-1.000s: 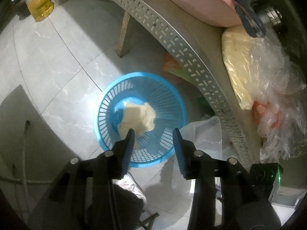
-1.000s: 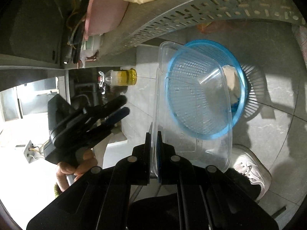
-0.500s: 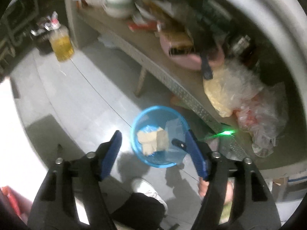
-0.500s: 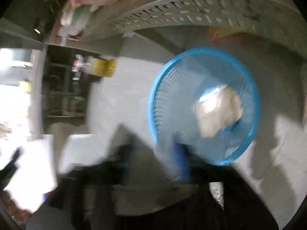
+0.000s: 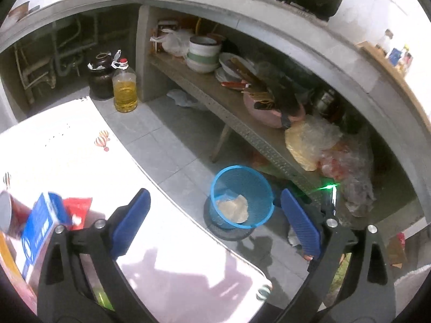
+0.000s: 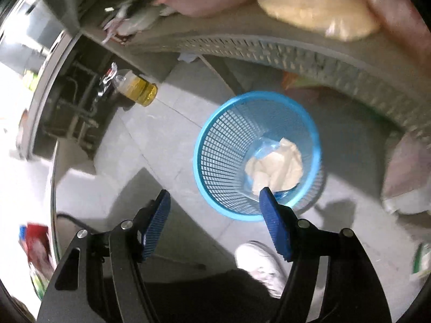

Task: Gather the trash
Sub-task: 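Move both tools back toward the table of trash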

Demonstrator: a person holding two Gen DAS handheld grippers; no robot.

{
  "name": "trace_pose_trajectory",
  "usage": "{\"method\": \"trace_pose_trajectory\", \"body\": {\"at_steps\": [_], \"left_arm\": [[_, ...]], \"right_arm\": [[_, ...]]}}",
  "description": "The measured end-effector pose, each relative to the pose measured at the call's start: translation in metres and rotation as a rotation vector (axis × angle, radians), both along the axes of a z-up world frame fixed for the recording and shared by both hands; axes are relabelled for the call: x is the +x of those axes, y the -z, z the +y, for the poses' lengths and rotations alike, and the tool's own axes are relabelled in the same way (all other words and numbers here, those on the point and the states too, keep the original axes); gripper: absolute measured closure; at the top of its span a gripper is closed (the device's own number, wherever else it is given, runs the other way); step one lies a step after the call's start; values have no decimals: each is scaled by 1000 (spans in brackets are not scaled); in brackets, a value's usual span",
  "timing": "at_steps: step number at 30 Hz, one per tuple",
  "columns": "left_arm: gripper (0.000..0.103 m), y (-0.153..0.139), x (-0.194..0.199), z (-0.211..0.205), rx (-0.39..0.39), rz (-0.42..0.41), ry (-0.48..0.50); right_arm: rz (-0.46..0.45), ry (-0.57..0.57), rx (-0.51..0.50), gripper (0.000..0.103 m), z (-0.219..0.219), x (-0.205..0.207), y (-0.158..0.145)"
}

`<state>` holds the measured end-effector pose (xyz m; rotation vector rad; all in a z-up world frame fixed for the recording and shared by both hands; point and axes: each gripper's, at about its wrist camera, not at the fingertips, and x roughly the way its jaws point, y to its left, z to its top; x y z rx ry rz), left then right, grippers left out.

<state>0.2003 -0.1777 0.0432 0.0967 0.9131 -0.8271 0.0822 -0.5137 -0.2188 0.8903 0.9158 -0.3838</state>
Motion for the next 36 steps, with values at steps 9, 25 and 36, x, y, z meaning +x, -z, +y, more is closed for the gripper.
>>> {"method": "trace_pose_trajectory", "body": {"at_steps": [9, 25, 36], "left_arm": [[9, -8, -35, 41, -84, -84, -68], [9, -2, -87, 134, -163, -167, -181], [9, 10, -104, 234, -123, -168, -440]], "right_arm": [[-90, -85, -295, 11, 47, -24, -108], [-175, -292, -802, 7, 168, -12, -223], [-369, -574, -539, 7, 234, 20, -235]]}}
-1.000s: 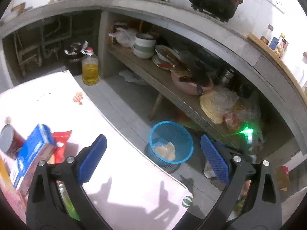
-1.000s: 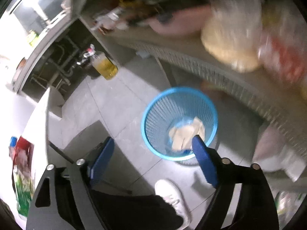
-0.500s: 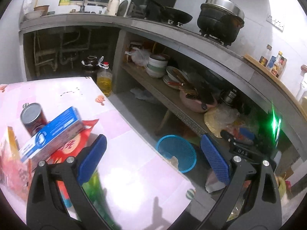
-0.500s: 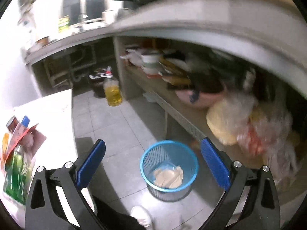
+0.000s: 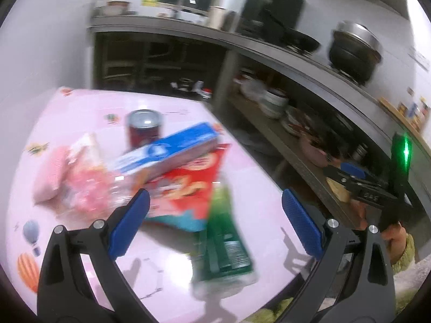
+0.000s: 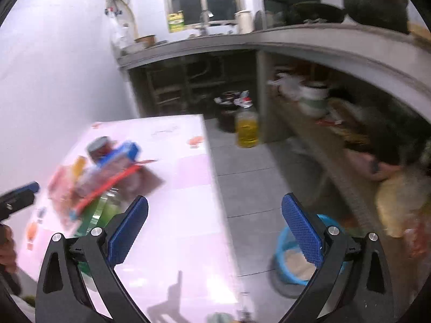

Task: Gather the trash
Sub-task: 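Move both tools back toward the table of trash, then grasp the pink bubble-wrap pouch with the left tool while the right tool grasps a clear bag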

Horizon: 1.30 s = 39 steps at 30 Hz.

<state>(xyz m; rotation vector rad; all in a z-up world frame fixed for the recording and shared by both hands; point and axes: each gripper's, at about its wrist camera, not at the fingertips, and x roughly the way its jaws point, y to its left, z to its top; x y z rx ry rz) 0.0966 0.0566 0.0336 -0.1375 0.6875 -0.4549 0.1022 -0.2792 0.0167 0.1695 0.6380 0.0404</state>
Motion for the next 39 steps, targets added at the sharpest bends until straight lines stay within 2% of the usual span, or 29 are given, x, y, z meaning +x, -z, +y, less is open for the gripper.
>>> {"method": "trace_pose_trajectory", "body": {"at_steps": [7, 14, 18, 20, 24, 28, 33, 39], "left_arm": [[9, 7, 7, 55, 21, 5, -159], [9, 13, 23, 112, -4, 19, -297], [9, 20, 37, 137, 54, 25, -359], [9, 27, 45, 143, 118, 23, -357], [26, 40, 60, 150, 186, 54, -335], [28, 51, 79, 154, 209, 81, -312], [29, 63, 100, 155, 226, 116, -285], [37, 75, 113, 160, 210, 150, -270]], "right_arm": [[19, -117, 88, 7, 36, 12, -5], [39, -231, 159, 7, 62, 29, -7], [46, -299, 199, 7, 79, 38, -11], [51, -340, 215, 9, 91, 42, -13], [77, -406, 231, 13, 114, 51, -13], [116, -464, 235, 19, 137, 62, -11], [141, -516, 243, 20, 159, 72, -11], [177, -560, 275, 23, 176, 84, -9]]}}
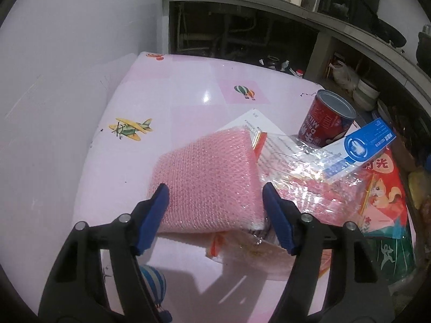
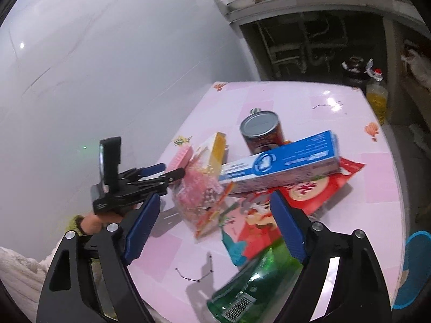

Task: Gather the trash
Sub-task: 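Grasp the pink bubble-wrap pouch with the left tool while the right tool grasps a clear bag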

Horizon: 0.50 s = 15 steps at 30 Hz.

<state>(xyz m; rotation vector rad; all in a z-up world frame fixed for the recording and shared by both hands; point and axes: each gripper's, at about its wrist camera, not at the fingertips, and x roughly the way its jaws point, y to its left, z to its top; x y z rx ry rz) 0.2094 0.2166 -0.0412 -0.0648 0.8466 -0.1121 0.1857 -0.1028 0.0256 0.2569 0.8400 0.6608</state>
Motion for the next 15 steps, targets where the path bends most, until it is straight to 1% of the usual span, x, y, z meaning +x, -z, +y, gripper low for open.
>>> {"method": "trace_pose_trajectory", "body": {"at_steps": [4, 8, 13, 15], "left_arm": [[38, 4, 2, 5, -25, 4, 4], [40, 5, 3, 7, -28, 4, 13], [48, 2, 0, 5, -25, -8, 24], [52, -1, -3, 4, -24, -21, 31]], "right_arm": [[62, -34, 49, 26, 11, 15, 7], [135, -46, 72, 30, 21, 33, 17], [216, -52, 81, 34, 30, 51, 31], [248, -54, 83, 35, 33, 57, 36]]}}
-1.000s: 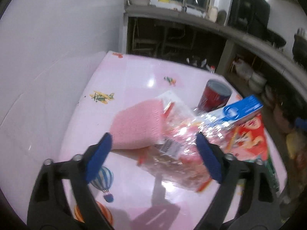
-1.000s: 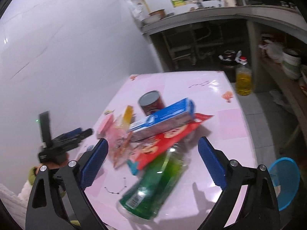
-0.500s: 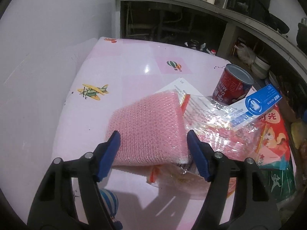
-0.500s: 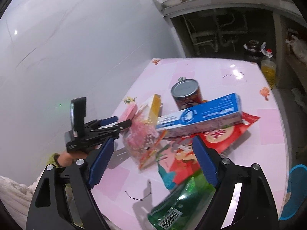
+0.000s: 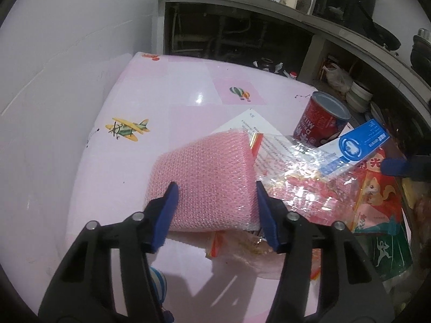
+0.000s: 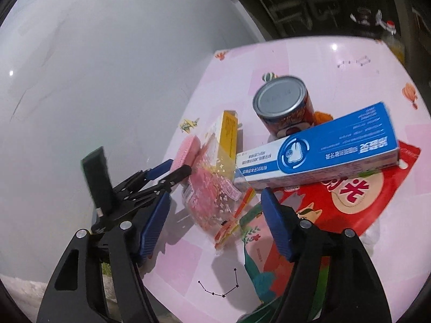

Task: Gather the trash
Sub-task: 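Grasp the pink bubble-wrap pouch with the left tool while the right tool grasps a clear bag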

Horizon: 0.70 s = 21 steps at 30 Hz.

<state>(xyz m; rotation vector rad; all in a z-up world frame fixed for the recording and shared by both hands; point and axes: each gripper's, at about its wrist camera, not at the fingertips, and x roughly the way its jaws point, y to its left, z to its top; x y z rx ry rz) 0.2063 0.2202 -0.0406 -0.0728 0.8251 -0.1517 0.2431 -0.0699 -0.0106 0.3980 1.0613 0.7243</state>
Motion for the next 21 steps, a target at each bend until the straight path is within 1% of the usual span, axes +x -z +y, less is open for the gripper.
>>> {"method": "trace_pose_trajectory", "body": {"at_steps": [3, 8, 10, 13, 18, 20, 21], "left_arm": [[59, -4, -5, 0, -2, -14, 2], [67, -12, -11, 8, -30, -45, -15], [68, -14, -13, 12, -48, -57, -23], [68, -15, -15, 22, -107, -68, -38], [72, -19, -18, 36, -197, -93, -66], [73, -22, -18, 38, -217, -100, -72], [74, -23, -18, 39, -220, -103, -78]], "right_arm": [[35, 0, 1, 37, 3, 7, 6], [55, -6, -15, 37, 13, 19, 13], [62, -10, -26, 38, 17, 23, 17], [73, -12, -40, 39, 23, 30, 24], [81, -29, -70, 45, 36, 37, 36], [90, -38, -76, 53, 40, 39, 41], [96, -42, -75, 55, 41, 40, 44]]}}
